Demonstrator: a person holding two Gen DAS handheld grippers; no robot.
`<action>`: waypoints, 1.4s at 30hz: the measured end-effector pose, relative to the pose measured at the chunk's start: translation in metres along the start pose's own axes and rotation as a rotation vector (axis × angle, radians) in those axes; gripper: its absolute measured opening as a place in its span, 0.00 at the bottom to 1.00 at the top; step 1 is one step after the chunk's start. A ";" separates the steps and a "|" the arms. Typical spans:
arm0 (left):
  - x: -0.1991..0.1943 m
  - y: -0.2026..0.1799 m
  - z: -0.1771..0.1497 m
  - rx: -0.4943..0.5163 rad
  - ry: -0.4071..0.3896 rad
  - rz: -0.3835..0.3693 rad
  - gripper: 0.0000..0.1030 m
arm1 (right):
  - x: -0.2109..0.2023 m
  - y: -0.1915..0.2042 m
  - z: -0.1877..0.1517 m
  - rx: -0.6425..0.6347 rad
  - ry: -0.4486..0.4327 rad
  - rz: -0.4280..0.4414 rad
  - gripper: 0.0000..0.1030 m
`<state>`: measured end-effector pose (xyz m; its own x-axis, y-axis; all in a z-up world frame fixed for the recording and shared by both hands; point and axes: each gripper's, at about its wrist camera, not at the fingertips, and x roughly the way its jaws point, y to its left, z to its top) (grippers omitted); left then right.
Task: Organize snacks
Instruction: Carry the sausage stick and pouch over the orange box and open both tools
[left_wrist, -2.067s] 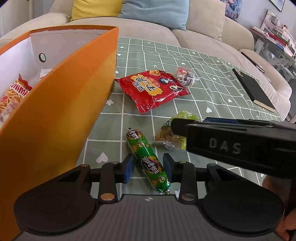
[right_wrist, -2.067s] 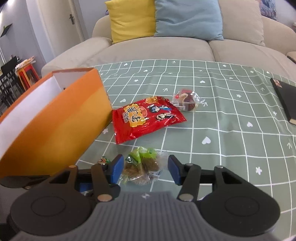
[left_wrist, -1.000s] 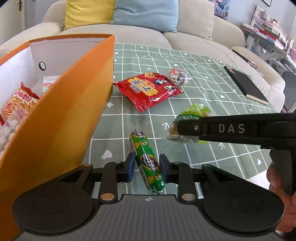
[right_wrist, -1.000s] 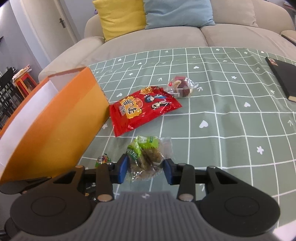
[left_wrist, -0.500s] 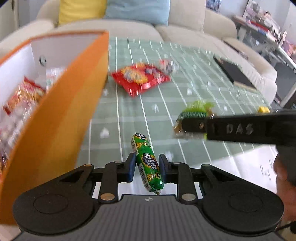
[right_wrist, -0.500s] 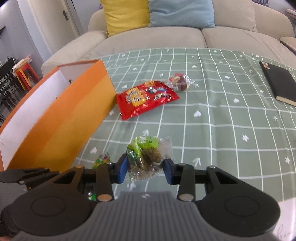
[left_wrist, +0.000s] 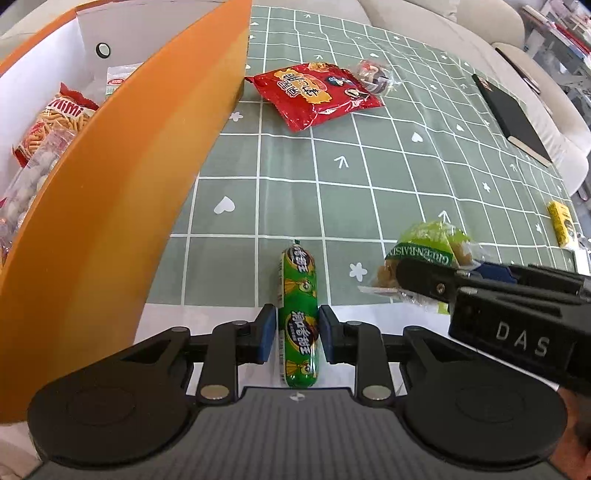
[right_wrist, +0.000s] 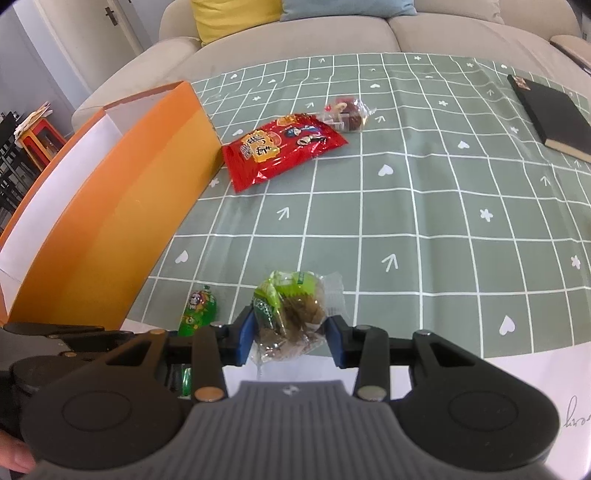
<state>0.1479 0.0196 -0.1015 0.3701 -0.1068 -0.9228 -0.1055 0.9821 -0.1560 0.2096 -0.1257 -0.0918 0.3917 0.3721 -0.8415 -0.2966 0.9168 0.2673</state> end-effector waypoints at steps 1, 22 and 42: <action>0.000 0.000 0.000 -0.002 -0.007 -0.003 0.24 | 0.000 0.000 0.000 0.002 0.000 -0.002 0.37; -0.098 0.028 0.008 -0.046 -0.295 -0.024 0.23 | -0.048 0.025 0.026 -0.069 -0.141 0.058 0.37; -0.119 0.117 0.092 -0.107 -0.373 0.077 0.23 | -0.034 0.151 0.108 -0.422 -0.240 0.136 0.37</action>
<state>0.1767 0.1617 0.0224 0.6654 0.0493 -0.7449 -0.2345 0.9611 -0.1458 0.2453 0.0159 0.0279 0.4999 0.5525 -0.6670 -0.6655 0.7379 0.1124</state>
